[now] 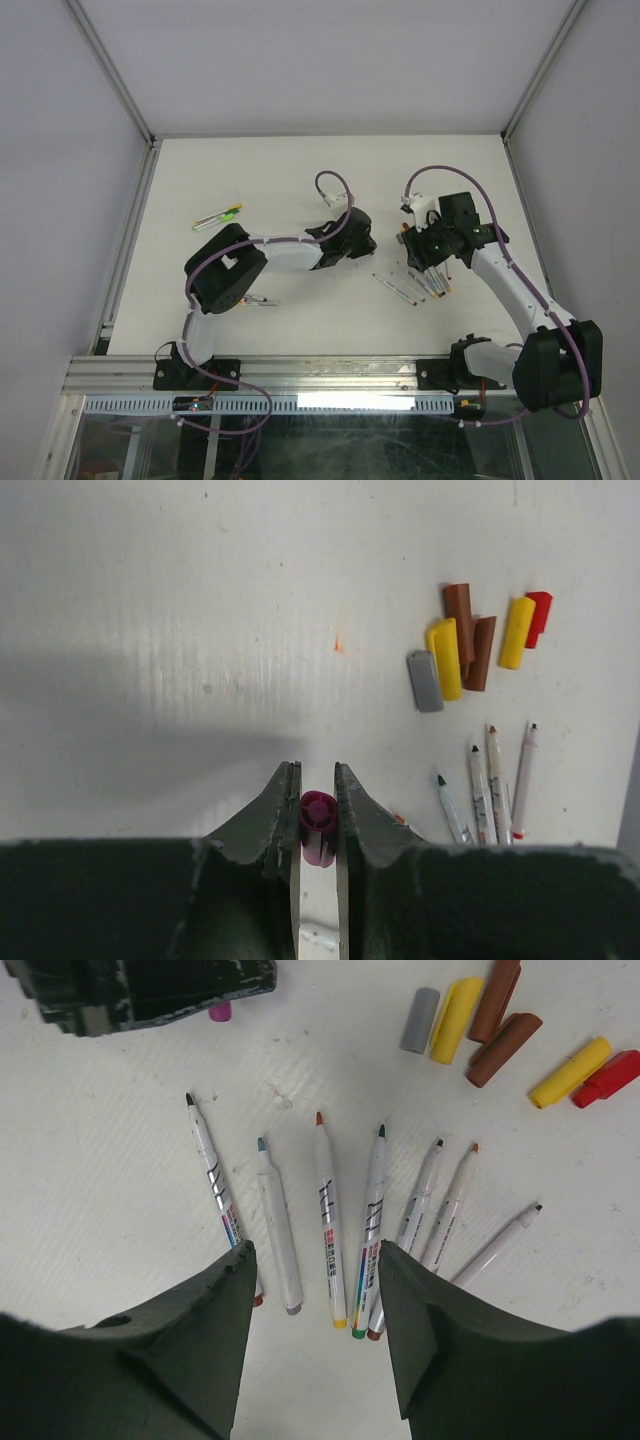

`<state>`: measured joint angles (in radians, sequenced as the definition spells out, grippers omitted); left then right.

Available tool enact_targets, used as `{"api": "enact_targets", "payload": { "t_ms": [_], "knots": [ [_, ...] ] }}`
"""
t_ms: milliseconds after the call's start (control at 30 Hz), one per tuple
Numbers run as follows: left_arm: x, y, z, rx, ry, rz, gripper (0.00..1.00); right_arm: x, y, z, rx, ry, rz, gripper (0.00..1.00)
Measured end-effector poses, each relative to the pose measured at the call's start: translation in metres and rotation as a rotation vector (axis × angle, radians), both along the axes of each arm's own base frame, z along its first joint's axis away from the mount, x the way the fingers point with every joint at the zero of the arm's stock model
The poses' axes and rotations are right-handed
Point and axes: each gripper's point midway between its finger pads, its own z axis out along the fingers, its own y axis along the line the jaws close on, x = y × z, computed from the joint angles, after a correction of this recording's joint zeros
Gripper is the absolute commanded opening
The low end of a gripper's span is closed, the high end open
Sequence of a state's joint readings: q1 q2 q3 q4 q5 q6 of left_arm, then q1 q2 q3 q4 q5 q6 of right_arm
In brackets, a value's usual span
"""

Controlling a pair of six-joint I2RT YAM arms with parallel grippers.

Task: Open the pen caps
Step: Place the pen cap at the center of the board.

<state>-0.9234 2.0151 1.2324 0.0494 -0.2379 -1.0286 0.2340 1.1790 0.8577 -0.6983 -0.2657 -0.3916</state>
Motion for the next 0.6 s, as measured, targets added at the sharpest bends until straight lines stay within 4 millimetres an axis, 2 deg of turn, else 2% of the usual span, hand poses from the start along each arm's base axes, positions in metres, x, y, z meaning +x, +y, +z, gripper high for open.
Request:
{"api": "enact_targets", "payload": {
  "t_ms": [267,600],
  "knots": [
    [0.018,-0.015,-0.015,0.090,0.021,0.001,0.16,0.001,0.000,0.000,0.006,-0.004,-0.003,0.55],
    [0.024,-0.008,-0.016,0.116,0.027,0.005,0.29,0.000,-0.001,-0.001,0.008,0.001,-0.004,0.55]
  ]
}}
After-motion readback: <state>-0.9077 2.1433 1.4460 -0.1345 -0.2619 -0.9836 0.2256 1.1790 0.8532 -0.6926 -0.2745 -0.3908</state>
